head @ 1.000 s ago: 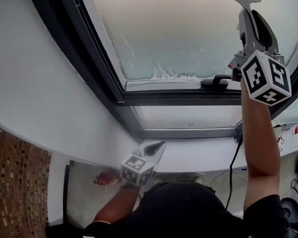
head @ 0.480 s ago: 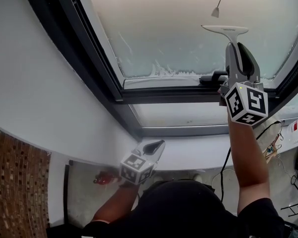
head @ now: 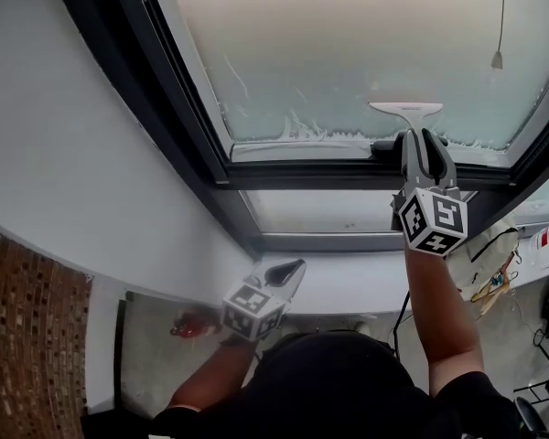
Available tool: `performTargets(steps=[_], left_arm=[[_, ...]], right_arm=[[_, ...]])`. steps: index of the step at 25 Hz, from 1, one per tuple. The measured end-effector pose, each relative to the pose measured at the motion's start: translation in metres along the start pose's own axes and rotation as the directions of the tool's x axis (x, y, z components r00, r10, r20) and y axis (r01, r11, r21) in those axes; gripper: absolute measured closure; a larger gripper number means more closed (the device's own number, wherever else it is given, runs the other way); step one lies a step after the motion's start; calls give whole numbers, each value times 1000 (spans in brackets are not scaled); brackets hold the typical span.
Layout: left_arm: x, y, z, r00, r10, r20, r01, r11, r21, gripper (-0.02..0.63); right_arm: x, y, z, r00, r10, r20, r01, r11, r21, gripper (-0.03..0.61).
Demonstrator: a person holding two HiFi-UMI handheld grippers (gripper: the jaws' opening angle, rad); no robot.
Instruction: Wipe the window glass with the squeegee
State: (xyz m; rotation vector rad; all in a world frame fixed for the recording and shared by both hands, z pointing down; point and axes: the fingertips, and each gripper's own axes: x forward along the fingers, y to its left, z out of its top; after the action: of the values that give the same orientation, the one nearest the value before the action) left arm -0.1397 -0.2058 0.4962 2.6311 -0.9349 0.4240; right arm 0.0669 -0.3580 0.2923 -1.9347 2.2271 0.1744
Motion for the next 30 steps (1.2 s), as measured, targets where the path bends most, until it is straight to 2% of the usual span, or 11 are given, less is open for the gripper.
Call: performTargets(steps=[4,13,30], left_arm=[[1,0,-2,1000,0,-3,0,1000,-3,613],[0,2,-4,1000,0,-4,0,1000,-5,613],[-7,6,-10,1000,-2,4,2,1000,-26,613]], right_arm=[[-4,0,-23,999,-2,-41,2,1000,9,450],[-9,-3,-69,990,-5,-139,18,995,95,449],[-11,-3,-68,990,0,-139,20,990,141,449]])
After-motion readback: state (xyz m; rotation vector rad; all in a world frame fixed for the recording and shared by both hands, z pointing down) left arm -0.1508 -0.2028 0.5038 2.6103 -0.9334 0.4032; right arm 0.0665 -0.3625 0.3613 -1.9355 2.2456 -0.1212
